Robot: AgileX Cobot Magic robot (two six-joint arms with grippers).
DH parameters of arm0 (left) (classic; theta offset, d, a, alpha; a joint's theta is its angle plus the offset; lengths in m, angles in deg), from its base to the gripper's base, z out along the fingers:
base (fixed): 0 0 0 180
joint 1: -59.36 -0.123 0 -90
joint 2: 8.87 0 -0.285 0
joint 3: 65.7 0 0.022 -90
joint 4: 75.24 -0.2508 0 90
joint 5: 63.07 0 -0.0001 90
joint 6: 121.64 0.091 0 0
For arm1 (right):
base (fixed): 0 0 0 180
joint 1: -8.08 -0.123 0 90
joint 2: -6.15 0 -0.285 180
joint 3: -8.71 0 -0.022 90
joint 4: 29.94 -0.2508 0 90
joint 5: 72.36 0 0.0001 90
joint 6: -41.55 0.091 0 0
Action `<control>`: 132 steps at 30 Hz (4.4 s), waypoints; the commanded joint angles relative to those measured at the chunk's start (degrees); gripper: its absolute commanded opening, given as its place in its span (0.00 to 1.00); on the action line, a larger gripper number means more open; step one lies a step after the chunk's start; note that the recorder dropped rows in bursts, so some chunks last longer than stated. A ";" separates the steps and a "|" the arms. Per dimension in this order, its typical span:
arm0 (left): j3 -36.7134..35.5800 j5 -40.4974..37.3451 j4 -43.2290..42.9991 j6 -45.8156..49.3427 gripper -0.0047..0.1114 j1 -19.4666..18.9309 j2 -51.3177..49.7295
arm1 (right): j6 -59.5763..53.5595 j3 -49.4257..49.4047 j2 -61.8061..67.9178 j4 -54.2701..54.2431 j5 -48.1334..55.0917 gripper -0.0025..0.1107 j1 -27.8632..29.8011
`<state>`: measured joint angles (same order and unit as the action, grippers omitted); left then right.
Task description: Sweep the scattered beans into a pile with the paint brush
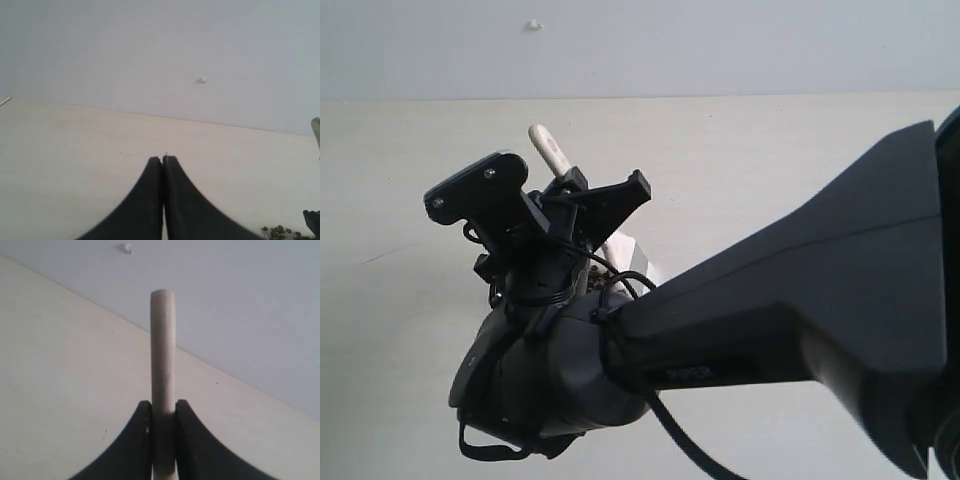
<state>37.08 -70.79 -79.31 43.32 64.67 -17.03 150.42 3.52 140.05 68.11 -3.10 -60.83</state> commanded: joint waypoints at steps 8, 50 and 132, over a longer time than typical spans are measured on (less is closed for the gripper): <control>0.01 0.03 0.23 0.06 0.04 -0.17 0.37 | 10.39 0.33 0.09 0.84 0.70 0.02 -0.41; 0.01 0.03 0.23 0.06 0.04 -0.17 0.37 | -22.91 -3.60 -28.90 -13.82 -15.05 0.02 8.22; 0.01 0.03 0.23 0.06 0.04 -0.17 0.37 | -5.70 0.27 -5.25 -5.90 -9.28 0.02 0.34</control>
<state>37.08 -70.79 -79.31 43.32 64.67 -17.03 144.32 3.69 134.12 62.82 -12.68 -60.49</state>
